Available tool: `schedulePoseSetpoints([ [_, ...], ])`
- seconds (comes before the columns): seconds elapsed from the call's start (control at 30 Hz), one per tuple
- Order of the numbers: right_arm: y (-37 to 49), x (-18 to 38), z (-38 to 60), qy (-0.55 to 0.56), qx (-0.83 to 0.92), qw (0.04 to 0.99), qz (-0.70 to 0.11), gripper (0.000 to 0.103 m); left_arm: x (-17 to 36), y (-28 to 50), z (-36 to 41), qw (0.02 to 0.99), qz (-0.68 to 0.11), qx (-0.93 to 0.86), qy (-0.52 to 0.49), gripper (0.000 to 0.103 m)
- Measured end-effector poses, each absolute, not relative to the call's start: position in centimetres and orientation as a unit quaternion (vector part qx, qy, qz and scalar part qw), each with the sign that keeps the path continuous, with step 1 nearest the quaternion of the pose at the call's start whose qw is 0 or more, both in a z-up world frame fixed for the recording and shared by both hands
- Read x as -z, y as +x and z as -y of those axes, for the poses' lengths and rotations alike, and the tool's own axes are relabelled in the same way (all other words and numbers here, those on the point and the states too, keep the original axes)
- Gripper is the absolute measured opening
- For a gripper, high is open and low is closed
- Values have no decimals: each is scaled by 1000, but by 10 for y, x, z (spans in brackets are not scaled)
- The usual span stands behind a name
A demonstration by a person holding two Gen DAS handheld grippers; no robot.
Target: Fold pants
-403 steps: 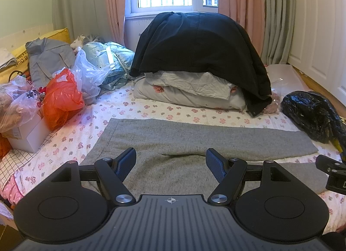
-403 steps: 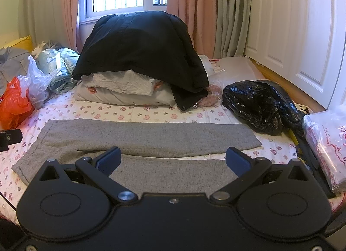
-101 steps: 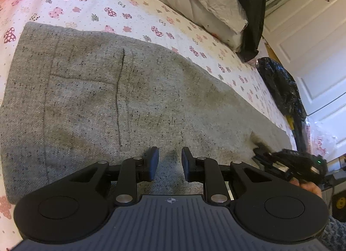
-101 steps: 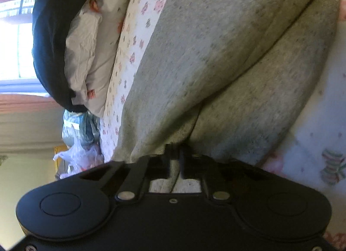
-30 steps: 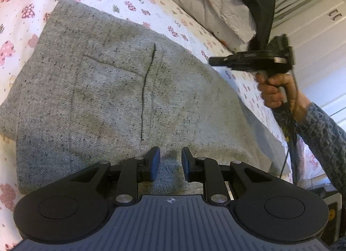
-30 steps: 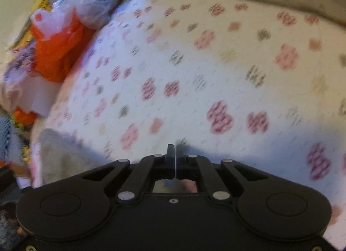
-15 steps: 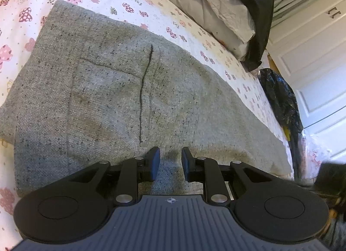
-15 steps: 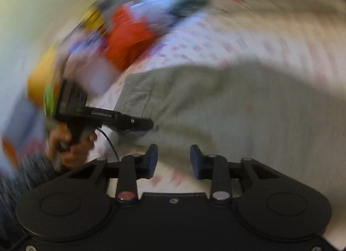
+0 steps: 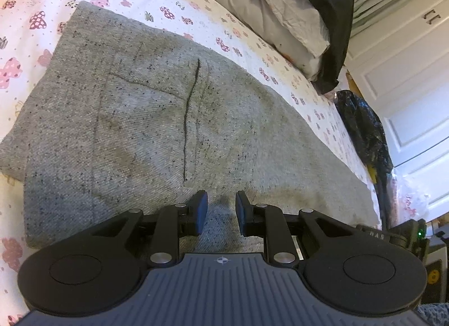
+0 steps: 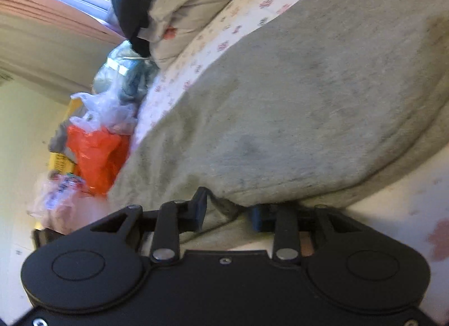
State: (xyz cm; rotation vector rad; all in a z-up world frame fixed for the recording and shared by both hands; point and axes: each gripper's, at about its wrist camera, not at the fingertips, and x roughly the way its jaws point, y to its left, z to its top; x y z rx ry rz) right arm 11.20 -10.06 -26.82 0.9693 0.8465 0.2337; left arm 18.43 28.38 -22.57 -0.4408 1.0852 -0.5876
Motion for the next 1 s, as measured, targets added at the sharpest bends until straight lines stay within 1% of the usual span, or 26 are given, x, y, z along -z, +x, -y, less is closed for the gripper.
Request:
schedulePoseSetpoints([
  [0.17, 98, 270, 80, 482, -126, 760, -417, 10, 227, 185, -288, 792, -505, 270, -213, 21],
  [0.23, 90, 274, 80, 481, -123, 754, -430, 11, 227, 185, -288, 792, -504, 271, -213, 21],
  [0.27, 89, 272, 82, 472, -120, 761, -429, 18, 227, 185, -288, 792, -504, 271, -211, 21],
  [0.3, 88, 271, 85, 465, -115, 766, -429, 20, 227, 185, -287, 793, -503, 272, -210, 21],
  [0.33, 88, 269, 92, 465, -106, 765, -433, 28, 227, 184, -287, 793, -503, 273, -209, 21],
  [0.37, 87, 267, 99, 471, -107, 761, -433, 46, 227, 184, -287, 793, -503, 274, -210, 21],
  [0.43, 80, 254, 117, 462, -112, 766, -432, 65, 227, 184, -287, 792, -503, 276, -211, 21],
  [0.5, 66, 237, 142, 441, -112, 778, -433, 66, 228, 185, -288, 791, -503, 276, -212, 21],
  [0.57, 52, 217, 184, 420, -104, 799, -418, 64, 228, 185, -287, 792, -503, 275, -210, 21],
  [0.7, 39, 182, 320, 349, 49, 868, -350, 66, 227, 185, -282, 793, -504, 272, -207, 21],
  [0.73, 44, 179, 359, 329, 89, 872, -351, 66, 227, 185, -280, 794, -504, 271, -205, 21],
  [0.77, 53, 179, 403, 301, 126, 871, -369, 66, 227, 185, -279, 794, -505, 270, -204, 21],
  [0.83, 69, 181, 465, 261, 163, 869, -387, 63, 226, 186, -276, 795, -507, 266, -201, 21],
  [1.0, 112, 195, 545, 263, 165, 852, -421, 60, 226, 188, -271, 796, -509, 259, -202, 21],
])
